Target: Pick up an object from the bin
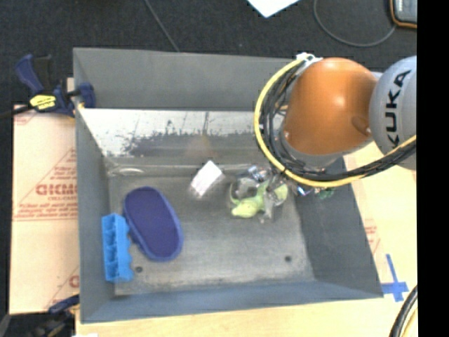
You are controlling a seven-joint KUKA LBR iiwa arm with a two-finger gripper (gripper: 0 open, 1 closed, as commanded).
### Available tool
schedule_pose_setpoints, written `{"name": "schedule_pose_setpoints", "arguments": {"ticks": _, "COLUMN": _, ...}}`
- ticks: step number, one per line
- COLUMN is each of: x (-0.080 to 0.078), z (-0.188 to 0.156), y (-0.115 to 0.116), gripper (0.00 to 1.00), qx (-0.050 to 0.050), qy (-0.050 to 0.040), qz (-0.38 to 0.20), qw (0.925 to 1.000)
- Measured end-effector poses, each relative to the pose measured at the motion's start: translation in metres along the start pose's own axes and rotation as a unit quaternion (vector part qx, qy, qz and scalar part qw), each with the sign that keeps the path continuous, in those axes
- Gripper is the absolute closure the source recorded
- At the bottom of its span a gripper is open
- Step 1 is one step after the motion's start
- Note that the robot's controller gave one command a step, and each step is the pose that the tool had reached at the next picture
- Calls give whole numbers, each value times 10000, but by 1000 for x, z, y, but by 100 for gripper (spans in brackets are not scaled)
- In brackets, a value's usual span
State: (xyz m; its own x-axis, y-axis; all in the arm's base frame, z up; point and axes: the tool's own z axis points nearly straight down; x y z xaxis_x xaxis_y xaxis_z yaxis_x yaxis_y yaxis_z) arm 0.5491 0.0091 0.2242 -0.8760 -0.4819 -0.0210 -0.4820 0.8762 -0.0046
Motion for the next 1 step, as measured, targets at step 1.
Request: {"name": "schedule_pose_setpoints", "arguments": {"ticks": 1, "x": 3, "z": 13, "y": -12, "gripper": 100, "qx": 7, "qy": -36, "qz": -147, "qw": 9999}}
